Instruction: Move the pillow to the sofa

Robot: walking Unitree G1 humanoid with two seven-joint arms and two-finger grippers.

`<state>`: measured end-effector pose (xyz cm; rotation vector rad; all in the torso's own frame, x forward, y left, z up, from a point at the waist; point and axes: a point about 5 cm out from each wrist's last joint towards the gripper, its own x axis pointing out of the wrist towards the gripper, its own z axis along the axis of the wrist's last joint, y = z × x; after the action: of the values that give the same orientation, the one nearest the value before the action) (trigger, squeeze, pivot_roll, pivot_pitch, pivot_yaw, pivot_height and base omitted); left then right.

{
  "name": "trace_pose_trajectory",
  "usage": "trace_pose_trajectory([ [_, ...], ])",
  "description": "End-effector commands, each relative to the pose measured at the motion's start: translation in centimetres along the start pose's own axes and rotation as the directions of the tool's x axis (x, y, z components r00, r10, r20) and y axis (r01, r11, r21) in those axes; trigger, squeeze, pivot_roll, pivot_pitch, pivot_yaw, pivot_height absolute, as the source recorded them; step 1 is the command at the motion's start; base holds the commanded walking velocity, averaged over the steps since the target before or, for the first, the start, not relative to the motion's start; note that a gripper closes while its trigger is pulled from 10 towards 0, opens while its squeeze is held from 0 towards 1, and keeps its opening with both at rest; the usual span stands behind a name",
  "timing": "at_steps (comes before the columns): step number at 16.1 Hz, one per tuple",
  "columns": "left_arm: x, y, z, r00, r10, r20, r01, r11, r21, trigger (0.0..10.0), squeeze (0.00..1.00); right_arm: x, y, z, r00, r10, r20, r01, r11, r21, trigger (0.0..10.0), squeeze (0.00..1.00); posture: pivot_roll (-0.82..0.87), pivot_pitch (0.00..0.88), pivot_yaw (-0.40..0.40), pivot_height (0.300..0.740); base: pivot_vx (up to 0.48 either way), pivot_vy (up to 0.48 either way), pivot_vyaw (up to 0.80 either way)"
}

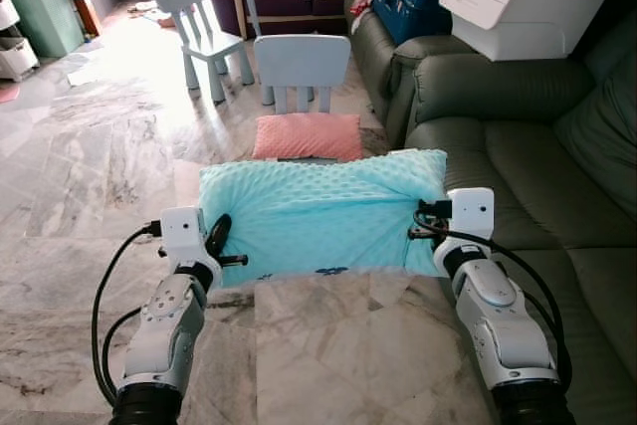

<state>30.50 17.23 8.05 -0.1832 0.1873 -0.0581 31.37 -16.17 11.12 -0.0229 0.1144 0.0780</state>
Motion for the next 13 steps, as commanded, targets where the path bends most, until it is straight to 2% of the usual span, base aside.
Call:
trace_pose_trajectory([
  [1,0.0,0.5,0.9,0.999,0.015,0.033,-0.015,1.0,0.024,10.0,0.0,0.1,-0.6,1.0,0.998,-0.034,0.044,0.034,0.999,-0.012,10.0,0.0,-0.1,0.008,0.019,0.74,0.0,0.0,0.0],
  [4,0.0,0.5,0.9,0.999,0.015,0.033,-0.015,1.0,0.024,10.0,0.0,0.1,-0.6,1.0,0.998,-0.034,0.044,0.034,0.999,-0.012,10.0,0.0,-0.1,0.008,0.019,0.74,0.0,0.0,0.0],
  [6,0.6,0.0,2.0,0.994,-0.012,0.105,0.008,0.999,0.039,10.0,0.0,0.1,-0.7,1.4,0.997,-0.015,0.081,0.01,0.998,0.058,10.0,0.0,-0.11,0.009,0.017,0.74,0.0,0.0,0.0],
  [13,0.6,-0.2,1.8,0.995,-0.016,0.103,0.01,0.998,0.054,10.0,0.0,0.0,-0.8,1.4,0.996,-0.019,0.086,0.014,0.998,0.061,10.0,0.0,-0.11,0.015,0.019,0.74,0.0,0.0,0.0],
])
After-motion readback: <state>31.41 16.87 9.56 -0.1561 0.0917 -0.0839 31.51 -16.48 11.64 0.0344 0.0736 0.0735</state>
